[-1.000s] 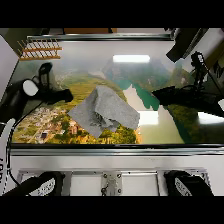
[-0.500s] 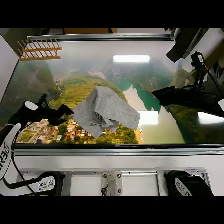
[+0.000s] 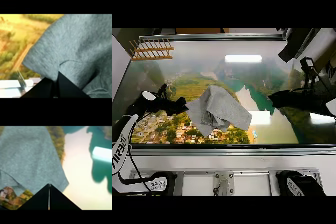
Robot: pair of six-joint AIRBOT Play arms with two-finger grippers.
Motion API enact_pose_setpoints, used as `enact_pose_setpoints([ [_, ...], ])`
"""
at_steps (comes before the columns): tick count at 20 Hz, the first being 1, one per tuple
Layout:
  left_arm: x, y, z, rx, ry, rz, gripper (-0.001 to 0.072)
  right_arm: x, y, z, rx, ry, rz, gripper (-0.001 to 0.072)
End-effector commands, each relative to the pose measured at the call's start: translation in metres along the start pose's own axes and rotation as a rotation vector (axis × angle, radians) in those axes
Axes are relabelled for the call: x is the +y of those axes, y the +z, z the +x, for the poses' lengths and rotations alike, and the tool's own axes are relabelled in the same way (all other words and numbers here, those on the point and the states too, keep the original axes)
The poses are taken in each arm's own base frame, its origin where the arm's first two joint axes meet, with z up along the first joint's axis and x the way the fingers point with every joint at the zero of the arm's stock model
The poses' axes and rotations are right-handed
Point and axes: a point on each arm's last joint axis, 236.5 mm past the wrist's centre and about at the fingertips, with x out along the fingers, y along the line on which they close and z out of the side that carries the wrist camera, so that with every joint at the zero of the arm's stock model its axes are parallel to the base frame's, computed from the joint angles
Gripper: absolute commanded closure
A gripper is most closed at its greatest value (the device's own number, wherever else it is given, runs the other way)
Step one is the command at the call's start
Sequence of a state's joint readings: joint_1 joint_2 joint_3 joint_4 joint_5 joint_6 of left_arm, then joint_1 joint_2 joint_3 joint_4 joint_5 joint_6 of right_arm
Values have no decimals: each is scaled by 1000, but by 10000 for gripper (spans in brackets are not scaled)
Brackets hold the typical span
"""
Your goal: Fold the clothes and pants, and hang the long-sleeved shirts on hangers.
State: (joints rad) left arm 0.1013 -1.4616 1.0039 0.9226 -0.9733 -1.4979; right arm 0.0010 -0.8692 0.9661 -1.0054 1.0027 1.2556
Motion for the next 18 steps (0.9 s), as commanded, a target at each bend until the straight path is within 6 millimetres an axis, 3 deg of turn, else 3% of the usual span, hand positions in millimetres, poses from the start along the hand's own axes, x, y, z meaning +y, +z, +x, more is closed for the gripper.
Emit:
enact_pose_setpoints([
  [1, -14, 10, -24, -45, -20, 75, 698, -59, -53, 20, 146, -209, 211, 630],
  [3, -19, 10, -31, -57, -26, 88, 699, -66, -95, 45, 256, -204, 320, 75],
  [4, -20, 10, -32, -60, -26, 90, 699, -66, -115, 60, 314, -184, 374, 66],
  [5, -19, 10, -31, -59, -26, 89, 698, -64, -132, 73, 364, -159, 430, 105],
  [7, -19, 10, -31, -57, -26, 89, 698, -52, -155, 98, 448, -81, 526, 130],
  [10, -19, 11, -31, -64, -25, 89, 699, -30, -171, 131, 511, 42, 622, 131],
  [14, -19, 11, -31, -64, -25, 89, 698, -8, -192, 161, 561, 55, 604, 131],
  [18, -19, 13, -31, -69, -25, 89, 698, 21, -190, 180, 518, 79, 576, 131],
])
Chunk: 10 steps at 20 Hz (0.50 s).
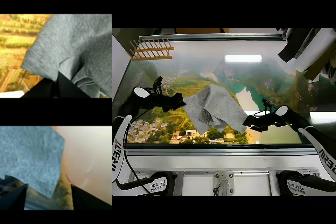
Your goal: Fold the clothes and pants, and hang the long-sleeved shirts on hangers.
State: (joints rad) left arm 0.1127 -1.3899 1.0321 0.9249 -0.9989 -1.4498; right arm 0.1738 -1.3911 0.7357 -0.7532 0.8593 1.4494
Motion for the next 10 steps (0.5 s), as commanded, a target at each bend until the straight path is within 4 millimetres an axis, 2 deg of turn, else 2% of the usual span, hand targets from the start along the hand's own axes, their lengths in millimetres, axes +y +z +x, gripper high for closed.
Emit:
enact_pose_setpoints([
  [1, 0, 2, -1, -9, 0, -1, 698, 22, 0, 21, -40, 25, -17, 131],
  [5, 0, 3, -1, -11, 0, -2, 698, 38, -1, 32, -82, 31, -58, 142],
  [6, 0, 3, -1, -11, 0, -2, 698, 41, 0, 33, -96, 30, -69, 298],
  [7, 0, 3, -1, -10, 0, -1, 698, 45, 2, 34, -109, 31, -79, 501],
  [8, 0, 2, -1, -8, 0, -2, 698, 48, 6, 33, -124, 34, -91, 667],
  [10, -1, 4, -6, -21, -2, 2, 699, 63, 20, 20, -169, 41, -184, 697],
])
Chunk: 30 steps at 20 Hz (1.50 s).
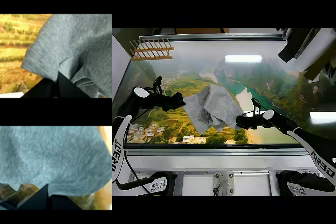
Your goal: Fold the clothes and pants, and hang the long-sleeved shirts on hangers.
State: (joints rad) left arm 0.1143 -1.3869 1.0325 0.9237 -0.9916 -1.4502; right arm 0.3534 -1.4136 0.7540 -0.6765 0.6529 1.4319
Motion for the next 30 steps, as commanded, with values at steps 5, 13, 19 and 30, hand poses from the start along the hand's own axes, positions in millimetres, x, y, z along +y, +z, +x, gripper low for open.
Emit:
enact_pose_setpoints([
  [5, -61, 64, -148, -353, -61, 144, 699, 65, 132, -186, -422, -81, -432, 697],
  [13, -220, -8, -440, -1060, -171, 541, 699, 180, 111, -546, -1244, -96, -623, 697],
  [19, -250, -106, -501, -1229, -203, 672, 698, 185, 51, -609, -1427, -175, -651, 697],
  [30, -149, -61, -305, -557, -152, 290, 699, 108, 101, -478, -889, -220, -479, 697],
])
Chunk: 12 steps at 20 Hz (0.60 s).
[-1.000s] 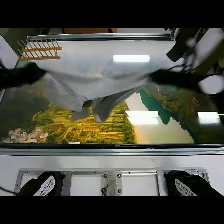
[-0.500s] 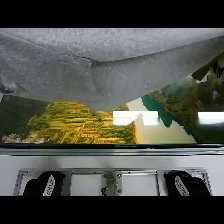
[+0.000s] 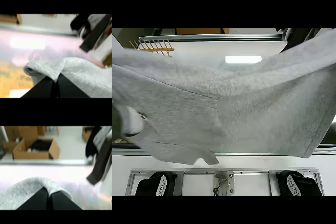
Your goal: Fold the clothes and pants, and hang the long-sleeved shirts on hangers.
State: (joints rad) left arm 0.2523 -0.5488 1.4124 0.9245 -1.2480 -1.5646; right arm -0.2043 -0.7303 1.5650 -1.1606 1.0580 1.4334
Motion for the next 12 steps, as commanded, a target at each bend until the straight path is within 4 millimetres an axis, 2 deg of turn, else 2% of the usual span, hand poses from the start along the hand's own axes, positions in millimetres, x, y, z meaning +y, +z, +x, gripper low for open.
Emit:
enact_pose_setpoints([
  [1, 70, -87, 75, 316, 58, -244, 698, -13, -84, 62, 333, 39, 84, 697],
  [3, 122, -119, 130, 368, 118, -365, 698, -23, -127, 116, 452, 59, 96, 697],
  [4, 142, -125, 155, 358, 132, -358, 698, -28, -143, 146, 478, 66, 94, 697],
  [5, 158, -127, 182, 337, 132, -309, 699, -36, -156, 177, 474, 62, 90, 697],
  [7, 175, -128, 231, 296, 136, -294, 698, -54, -173, 234, 419, 26, 120, 693],
  [8, 181, -128, 251, 290, 140, -289, 697, -63, -179, 256, 385, 13, 150, 616],
  [9, 187, -126, 271, 289, 140, -283, 495, -66, -183, 273, 354, 15, 201, 345],
  [10, 192, -122, 286, 290, 138, -285, 135, -69, -184, 284, 325, 18, 255, 69],
  [11, 196, -115, 296, 294, 133, -283, 18, -71, -183, 288, 310, 18, 285, 38],
  [12, 202, -107, 300, 295, 132, -283, 19, -78, -179, 287, 299, 7, 289, 38],
])
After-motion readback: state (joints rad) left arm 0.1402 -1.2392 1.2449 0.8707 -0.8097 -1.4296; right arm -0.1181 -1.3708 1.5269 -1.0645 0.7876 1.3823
